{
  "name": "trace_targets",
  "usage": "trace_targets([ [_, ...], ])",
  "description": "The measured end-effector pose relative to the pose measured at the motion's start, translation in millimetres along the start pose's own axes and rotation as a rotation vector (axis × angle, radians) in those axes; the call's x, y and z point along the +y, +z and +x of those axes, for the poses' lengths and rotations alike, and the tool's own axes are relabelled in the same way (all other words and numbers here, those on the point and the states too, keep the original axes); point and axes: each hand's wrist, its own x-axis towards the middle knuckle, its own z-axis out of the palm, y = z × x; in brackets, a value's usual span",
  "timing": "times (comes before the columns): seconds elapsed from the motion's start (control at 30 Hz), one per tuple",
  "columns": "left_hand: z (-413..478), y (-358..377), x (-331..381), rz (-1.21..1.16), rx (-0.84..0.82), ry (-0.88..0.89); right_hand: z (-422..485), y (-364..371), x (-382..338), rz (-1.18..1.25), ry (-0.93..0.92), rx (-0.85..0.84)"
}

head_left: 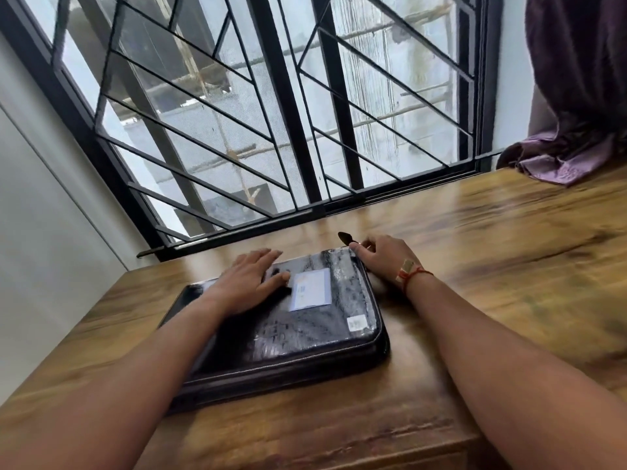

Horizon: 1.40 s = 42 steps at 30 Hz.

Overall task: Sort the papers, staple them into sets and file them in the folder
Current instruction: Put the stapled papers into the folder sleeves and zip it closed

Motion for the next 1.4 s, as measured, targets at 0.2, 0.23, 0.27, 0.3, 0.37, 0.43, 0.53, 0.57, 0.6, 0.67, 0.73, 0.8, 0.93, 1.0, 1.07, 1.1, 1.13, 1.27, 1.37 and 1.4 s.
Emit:
trace_targets([
  [0.2,9.4,19.1,4.7,0.011,-0.014,-0.009,4.5,1.7,2.7,0.000,-0.028,0.004],
  [0.23,10.4,20.9,4.8,0.025,-0.013,-0.008,5.6,2.5,4.3,0.023,-0.018,0.001],
  [0.27,11.0,20.0,5.7,0.028,-0.024,-0.012,6.9,3.3,4.6,0.048,-0.011,0.002],
  [0.3,13.1,17.8,5.0,0.022,-0.044,-0.026,8.4,4.8,4.3,0.066,-0.011,0.013],
  [0.37,23.8,12.9,8.5,0.006,-0.084,-0.051,12.0,6.7,4.7,0.055,-0.028,0.060],
  [0.43,39.8,8.4,22.9,-0.037,-0.087,-0.034,15.2,8.5,5.8,-0.014,-0.029,0.078],
  [0.53,67.1,4.7,64.8,-0.199,-0.048,0.006,16.9,10.8,3.2,-0.157,-0.012,-0.001],
  [0.57,78.8,5.1,78.6,-0.255,-0.049,0.001,17.6,11.7,3.3,-0.182,-0.014,-0.019],
  [0.6,90.2,5.2,92.1,-0.299,-0.051,-0.015,17.8,12.3,3.1,-0.191,-0.016,-0.026],
  [0.67,114.7,8.2,112.6,-0.342,-0.070,-0.041,18.7,12.7,5.3,-0.176,-0.013,-0.004],
  [0.73,137.6,13.0,127.0,-0.379,-0.085,-0.069,18.7,11.7,7.3,-0.181,-0.015,0.019],
  [0.8,150.8,16.5,134.9,-0.432,-0.078,-0.115,17.4,11.5,6.0,-0.189,-0.019,0.039],
  [0.93,160.1,24.0,139.2,-0.584,-0.041,-0.205,19.1,13.1,8.5,-0.165,0.022,0.099],
  [1.0,158.4,25.4,136.1,-0.659,-0.022,-0.217,19.9,13.3,9.4,-0.211,0.044,0.085],
  [1.07,157.7,25.1,133.1,-0.694,-0.007,-0.208,19.7,12.8,9.3,-0.209,0.049,0.075],
  [1.1,157.5,24.3,131.8,-0.712,0.003,-0.203,19.7,12.3,9.1,-0.183,0.056,0.079],
  [1.13,156.4,22.8,131.5,-0.717,0.009,-0.201,20.4,12.2,9.2,-0.146,0.070,0.087],
  [1.27,152.6,20.6,132.2,-0.734,0.050,-0.193,21.3,11.3,8.7,0.045,0.120,0.155],
  [1.37,151.7,22.7,131.2,-0.748,0.079,-0.190,21.7,7.3,9.0,0.106,0.102,0.187],
  [1.4,151.8,22.8,131.5,-0.734,0.082,-0.185,22.5,5.7,9.9,0.108,0.090,0.186],
])
